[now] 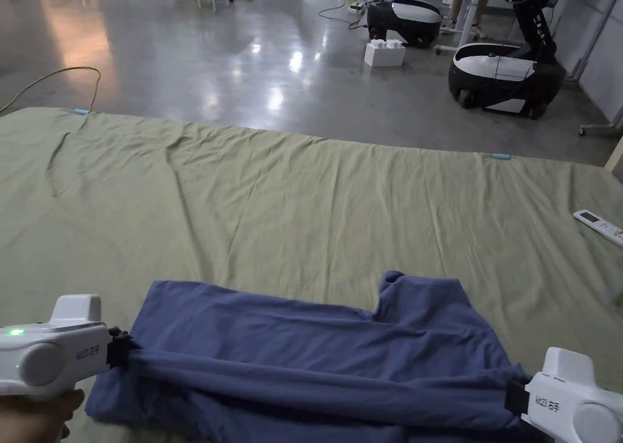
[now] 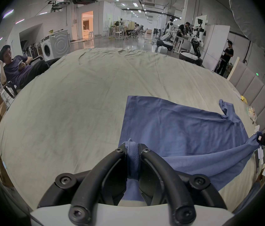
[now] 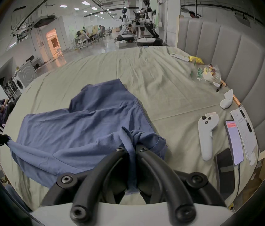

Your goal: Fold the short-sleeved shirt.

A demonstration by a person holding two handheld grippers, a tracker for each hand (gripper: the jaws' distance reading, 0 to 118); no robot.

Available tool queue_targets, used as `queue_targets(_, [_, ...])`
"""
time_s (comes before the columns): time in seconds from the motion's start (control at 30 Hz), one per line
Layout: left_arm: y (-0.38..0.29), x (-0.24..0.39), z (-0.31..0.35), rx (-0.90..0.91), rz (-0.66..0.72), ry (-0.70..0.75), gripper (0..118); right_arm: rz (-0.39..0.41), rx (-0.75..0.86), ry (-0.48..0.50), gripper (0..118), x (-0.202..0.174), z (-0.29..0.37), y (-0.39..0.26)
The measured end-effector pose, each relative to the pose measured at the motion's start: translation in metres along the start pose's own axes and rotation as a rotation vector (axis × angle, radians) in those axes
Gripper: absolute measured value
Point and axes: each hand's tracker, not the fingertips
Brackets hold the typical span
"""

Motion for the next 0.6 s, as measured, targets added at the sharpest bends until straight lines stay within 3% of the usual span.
queue_targets(0.2, [0.005,0.007,-0.037,-0.051,-0.056,0.019,12,0.023,-0.053,-0.02,10,0.001,-0.039,-0.008])
queue_targets(0.27, [0.004,0.008,-0.044,-0.064,-0.063,0.025,13,0.04,-0.058,-0.024,27,0.0,-0.043,-0.012])
queue_targets(0.33, [0.003,0.006,-0.05,-0.066,-0.07,0.035,18,0.071,-0.046,-0.042,33,-0.001,-0.042,-0.015])
queue_targets(0.4, [0.002,0.006,-0.046,-0.051,-0.069,0.05,41,0.07,-0.025,-0.038,47,0.0,-0.035,-0.017])
queue_targets(0.47, [0.001,0.006,-0.035,-0.016,-0.061,0.045,56,0.049,0.04,-0.038,74,0.001,-0.021,-0.017])
queue_targets(0.6, [-0.002,0.013,-0.002,0.084,-0.056,0.005,56,0.025,0.204,-0.031,79,-0.005,0.014,-0.018])
